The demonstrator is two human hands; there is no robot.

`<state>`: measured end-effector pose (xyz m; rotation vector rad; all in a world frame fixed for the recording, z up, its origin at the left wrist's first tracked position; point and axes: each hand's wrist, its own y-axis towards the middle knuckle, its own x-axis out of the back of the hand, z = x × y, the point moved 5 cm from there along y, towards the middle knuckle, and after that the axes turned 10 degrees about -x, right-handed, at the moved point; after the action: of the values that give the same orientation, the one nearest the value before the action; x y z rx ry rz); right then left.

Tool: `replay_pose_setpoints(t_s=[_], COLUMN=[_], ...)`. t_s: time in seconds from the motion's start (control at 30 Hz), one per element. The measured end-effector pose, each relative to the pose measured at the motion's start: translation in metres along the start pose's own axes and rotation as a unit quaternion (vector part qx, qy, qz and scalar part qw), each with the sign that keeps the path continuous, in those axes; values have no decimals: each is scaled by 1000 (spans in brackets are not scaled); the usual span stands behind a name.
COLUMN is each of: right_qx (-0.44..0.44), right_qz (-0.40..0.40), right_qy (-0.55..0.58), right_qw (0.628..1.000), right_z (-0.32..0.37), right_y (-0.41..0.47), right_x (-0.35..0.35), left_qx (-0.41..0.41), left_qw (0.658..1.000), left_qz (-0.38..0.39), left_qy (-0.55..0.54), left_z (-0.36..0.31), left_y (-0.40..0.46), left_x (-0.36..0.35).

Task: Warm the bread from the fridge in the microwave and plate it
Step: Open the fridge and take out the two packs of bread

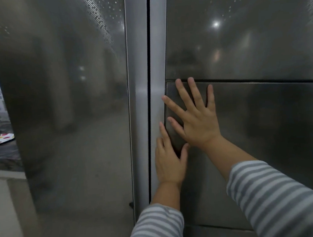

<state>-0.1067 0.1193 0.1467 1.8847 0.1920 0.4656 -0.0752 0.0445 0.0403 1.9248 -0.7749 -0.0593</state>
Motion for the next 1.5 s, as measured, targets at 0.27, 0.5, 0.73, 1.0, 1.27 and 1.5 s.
replay_pose_setpoints(t_s=[0.27, 0.5, 0.73, 1.0, 1.27, 1.5], right_qx=[72, 81, 20, 47, -27, -79], right_qz=[33, 20, 8, -14, 131, 174], right_qy=[-27, -12, 60, 83, -71, -145], right_qw=[996, 996, 998, 995, 989, 971], right_z=[-14, -14, -7, 26, 34, 4], right_y=[-4, -13, -37, -41, -69, -108], right_x=[5, 38, 96, 199, 276, 331], left_qx=[39, 38, -16, -127, -62, -135], left_qw=[999, 999, 999, 972, 988, 955], left_qz=[19, -4, -27, -97, 118, 257], left_qy=[-26, 25, 38, 171, 82, 57], left_z=[-6, -31, -77, -112, -129, -178], left_y=[-4, -26, -66, -102, -135, -158], left_x=[6, 25, 61, 135, 156, 144])
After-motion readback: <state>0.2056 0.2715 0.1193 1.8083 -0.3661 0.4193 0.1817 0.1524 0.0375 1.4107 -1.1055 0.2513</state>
